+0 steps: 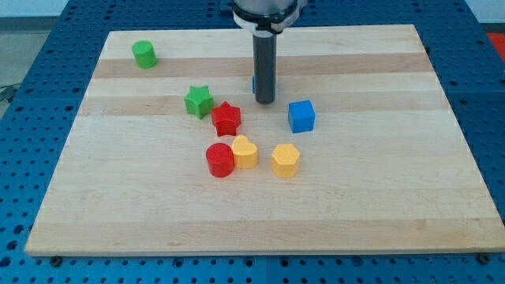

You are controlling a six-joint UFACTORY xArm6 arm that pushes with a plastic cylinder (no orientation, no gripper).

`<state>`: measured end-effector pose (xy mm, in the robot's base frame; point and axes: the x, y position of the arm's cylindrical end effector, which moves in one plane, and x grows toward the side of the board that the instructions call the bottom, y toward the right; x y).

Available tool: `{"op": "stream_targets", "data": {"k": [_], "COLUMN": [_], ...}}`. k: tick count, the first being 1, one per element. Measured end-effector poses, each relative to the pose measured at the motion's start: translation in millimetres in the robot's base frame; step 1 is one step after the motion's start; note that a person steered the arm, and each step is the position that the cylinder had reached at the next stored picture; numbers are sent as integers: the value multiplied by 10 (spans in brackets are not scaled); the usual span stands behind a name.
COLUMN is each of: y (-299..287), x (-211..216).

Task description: Push blue triangle slightly towards up

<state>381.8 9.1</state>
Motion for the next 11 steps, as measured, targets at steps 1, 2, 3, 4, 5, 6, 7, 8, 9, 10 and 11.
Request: {"op": "stream_targets", "data": {"k": [1, 2, 3, 4, 5, 6, 7, 8, 9, 10, 11], "y": [291, 332, 318, 218, 118, 68, 72, 83, 83, 83, 60], "x": [68, -84, -206, -158, -106, -144, -365, -549, -620, -414, 20]}}
